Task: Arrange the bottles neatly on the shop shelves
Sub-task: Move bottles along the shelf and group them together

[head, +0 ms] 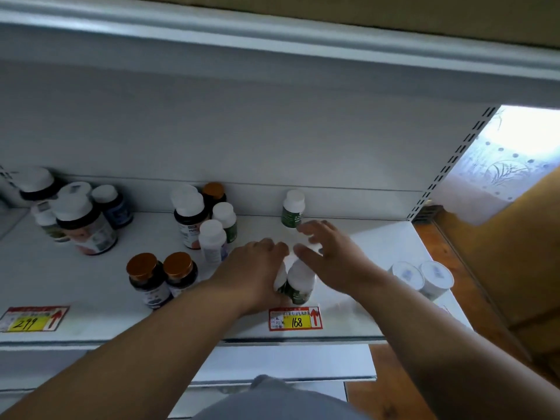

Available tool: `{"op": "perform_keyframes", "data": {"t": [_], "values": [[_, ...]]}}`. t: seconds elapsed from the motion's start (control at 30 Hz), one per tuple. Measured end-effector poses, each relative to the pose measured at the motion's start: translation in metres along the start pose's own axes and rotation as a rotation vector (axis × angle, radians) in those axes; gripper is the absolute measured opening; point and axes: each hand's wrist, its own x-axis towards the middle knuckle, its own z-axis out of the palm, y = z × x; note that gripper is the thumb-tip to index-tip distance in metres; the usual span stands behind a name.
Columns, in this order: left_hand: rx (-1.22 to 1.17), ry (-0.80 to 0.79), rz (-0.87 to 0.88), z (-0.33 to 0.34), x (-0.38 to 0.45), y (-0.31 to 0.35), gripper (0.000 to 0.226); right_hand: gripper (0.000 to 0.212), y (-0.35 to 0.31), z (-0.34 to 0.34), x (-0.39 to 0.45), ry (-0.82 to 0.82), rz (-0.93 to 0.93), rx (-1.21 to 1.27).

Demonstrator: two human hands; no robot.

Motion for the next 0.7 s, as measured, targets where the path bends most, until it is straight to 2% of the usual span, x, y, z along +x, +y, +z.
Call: {"op": "perform_keyframes", "data": {"t": [0.1,0.2,0.3,0.5,0.7], "values": [[0.025,0.036,-0.002,-0.005,0.0,0.001,0.088,0.043,0.001,-0.012,0.051,0.086,0.041,-0.122],[0.035,0.065,0.021,-0.009,-0.001,0.006,0.087,0.051,0.001,-0.01,0.095,-0.017,0.052,-0.315],[0.061,0.092,0.039,-0.008,0.0,0.009,0.085,0.047,-0.001,-0.003,0.113,-0.086,0.031,-0.538],[0.131,0.122,0.078,-0.007,0.007,0.007,0.076,0.036,0.005,-0.009,0.111,-0.089,-0.022,-0.471],[0.166,0.093,0.144,0.0,0.012,0.013,0.076,0.035,0.01,-0.028,0.057,-0.042,0.074,-0.427]]}}
